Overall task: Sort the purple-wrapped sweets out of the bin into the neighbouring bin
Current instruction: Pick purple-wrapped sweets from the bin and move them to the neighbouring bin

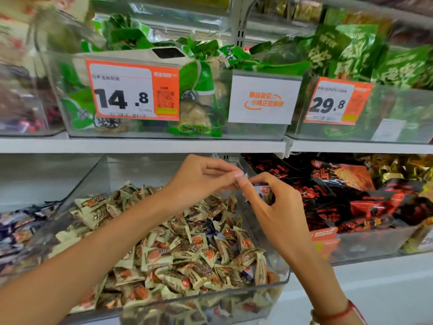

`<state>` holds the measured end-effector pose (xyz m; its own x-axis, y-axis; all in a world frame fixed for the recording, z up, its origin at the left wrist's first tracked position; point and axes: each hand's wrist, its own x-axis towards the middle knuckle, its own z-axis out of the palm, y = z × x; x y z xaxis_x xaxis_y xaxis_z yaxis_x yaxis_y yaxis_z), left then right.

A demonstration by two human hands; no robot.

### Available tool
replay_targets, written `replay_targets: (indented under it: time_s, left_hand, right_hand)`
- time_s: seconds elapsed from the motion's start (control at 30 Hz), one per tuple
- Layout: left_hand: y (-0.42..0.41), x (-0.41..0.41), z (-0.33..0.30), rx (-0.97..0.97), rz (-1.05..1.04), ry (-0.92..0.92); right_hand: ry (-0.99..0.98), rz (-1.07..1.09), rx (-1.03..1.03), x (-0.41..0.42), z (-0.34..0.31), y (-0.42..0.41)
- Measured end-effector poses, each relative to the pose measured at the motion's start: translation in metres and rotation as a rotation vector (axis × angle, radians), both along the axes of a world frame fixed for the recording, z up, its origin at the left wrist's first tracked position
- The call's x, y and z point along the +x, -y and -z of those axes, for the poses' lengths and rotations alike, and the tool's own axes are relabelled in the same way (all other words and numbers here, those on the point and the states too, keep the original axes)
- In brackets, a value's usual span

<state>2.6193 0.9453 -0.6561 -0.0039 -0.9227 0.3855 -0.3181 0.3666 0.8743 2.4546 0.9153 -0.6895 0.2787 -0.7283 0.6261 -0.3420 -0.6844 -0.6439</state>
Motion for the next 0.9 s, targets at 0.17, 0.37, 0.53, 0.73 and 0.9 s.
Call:
replay_targets:
  time_s: [0.17,0.37,0.53,0.73,0.9]
  left_hand:
    - [0.020,0.018,0.013,0.101,-0.011,0.035]
    - [0.086,0.033,0.074,0.344,0.046,1.028]
    - [0.104,0.029,0.087,0.346,-0.006,1.373]
    - [0.109,0.040,0.091,0.345,-0.022,1.506]
    - [0.106,0.034,0.100,0.028,-0.116,1.542]
  right_hand:
    - [0.052,0.046,0.017,0.002,-0.001,-0.002]
    - [0.064,0.044,0.037,0.001,0.002,0.003]
    - [0.011,0.030,0.040,-0.001,0.010,0.009]
    - [0.015,0.040,0.007,-0.005,0.012,0.013]
    - [0.011,0.026,0.020,0.001,0.013,0.012]
